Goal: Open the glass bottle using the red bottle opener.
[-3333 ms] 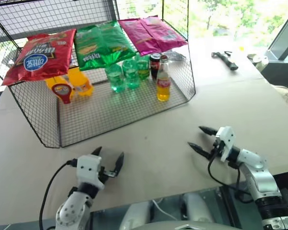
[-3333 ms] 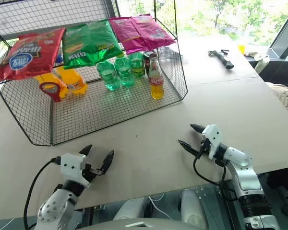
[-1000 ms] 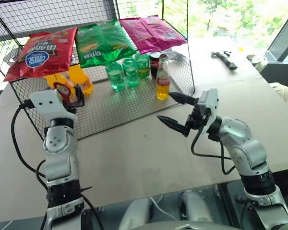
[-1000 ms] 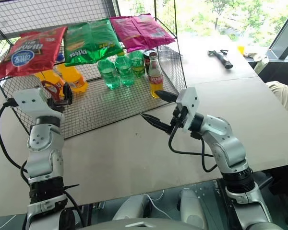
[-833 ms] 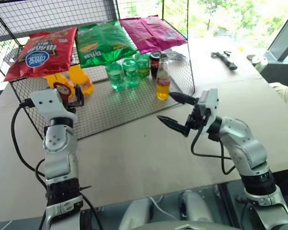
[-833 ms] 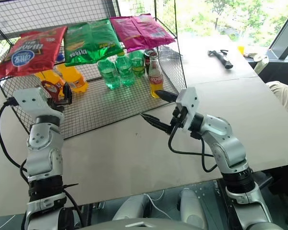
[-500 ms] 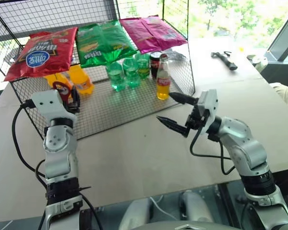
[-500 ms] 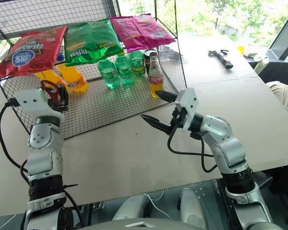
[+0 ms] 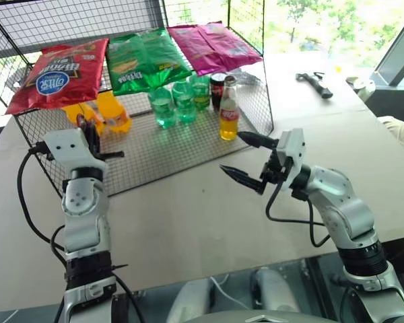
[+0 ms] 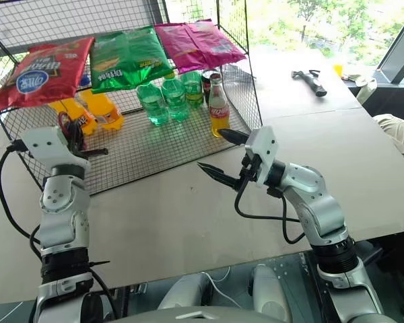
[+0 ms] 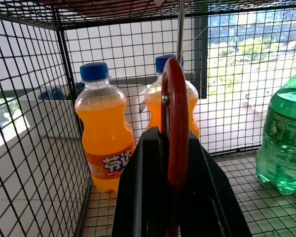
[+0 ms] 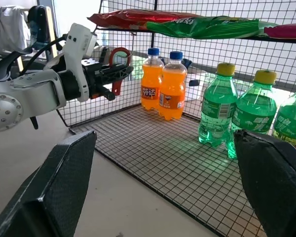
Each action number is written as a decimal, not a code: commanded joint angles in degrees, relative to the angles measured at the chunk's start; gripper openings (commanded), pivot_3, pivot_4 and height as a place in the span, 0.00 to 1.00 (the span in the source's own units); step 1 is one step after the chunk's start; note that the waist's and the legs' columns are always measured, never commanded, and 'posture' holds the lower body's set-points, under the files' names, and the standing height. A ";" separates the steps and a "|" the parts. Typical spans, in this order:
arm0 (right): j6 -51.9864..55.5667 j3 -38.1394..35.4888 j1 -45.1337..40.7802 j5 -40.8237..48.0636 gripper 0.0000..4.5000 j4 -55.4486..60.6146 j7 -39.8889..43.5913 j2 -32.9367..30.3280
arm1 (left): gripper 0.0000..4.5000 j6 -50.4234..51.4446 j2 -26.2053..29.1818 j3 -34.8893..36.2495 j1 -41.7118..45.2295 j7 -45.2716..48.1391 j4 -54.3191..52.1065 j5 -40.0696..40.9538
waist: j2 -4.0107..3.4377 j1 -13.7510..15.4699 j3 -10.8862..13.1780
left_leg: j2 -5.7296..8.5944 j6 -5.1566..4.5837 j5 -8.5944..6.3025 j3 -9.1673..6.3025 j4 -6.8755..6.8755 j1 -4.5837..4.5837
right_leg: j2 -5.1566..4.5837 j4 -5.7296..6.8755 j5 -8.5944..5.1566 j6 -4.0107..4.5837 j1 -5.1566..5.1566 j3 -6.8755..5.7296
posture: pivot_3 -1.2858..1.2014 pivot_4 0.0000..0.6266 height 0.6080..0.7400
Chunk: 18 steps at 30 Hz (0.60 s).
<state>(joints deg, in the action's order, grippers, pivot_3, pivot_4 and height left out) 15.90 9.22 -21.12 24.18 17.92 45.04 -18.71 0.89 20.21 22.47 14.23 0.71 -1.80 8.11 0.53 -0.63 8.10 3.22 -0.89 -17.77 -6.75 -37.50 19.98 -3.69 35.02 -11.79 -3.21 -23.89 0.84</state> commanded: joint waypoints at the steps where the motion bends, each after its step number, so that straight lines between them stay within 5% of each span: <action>1: -1.70 -0.12 0.35 -0.06 1.00 0.59 0.41 0.23 | 0.01 -2.95 1.41 0.86 -0.95 -5.67 -4.77 -7.41 | 0.00 -0.01 0.00 | 0.00 0.00 0.00 0.00 0.00 0.00 | 0.00 0.00 0.00 0.00 0.00 0.00 | 0.52 0.24 1.00; 7: -2.07 -0.02 0.63 -0.57 1.00 0.25 0.44 0.48 | 0.01 -2.85 0.47 3.08 -2.33 -15.19 -8.24 -16.00 | 0.01 -0.43 -0.01 | -0.01 0.00 0.00 0.08 0.00 -0.01 | 0.01 0.05 0.00 0.00 -0.04 0.09 | 0.52 0.24 1.00; 18: -2.35 -0.13 0.59 -1.19 1.00 -0.32 0.61 0.66 | 0.01 -1.08 1.16 0.45 -4.63 -18.27 -10.55 -27.25 | 0.10 -0.54 -0.05 | -0.04 0.00 0.00 0.43 -0.04 0.02 | 0.04 0.45 0.00 0.00 -0.38 0.42 | 0.52 0.24 1.00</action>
<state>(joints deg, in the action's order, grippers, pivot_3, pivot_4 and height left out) 14.74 9.39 -20.54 22.73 16.88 45.61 -18.22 -0.07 20.58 21.36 9.39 -14.97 -8.45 -17.14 0.63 -1.16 8.05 3.17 -0.89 -17.77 -6.31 -37.55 20.00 -3.65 35.49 -11.79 -3.21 -24.27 1.27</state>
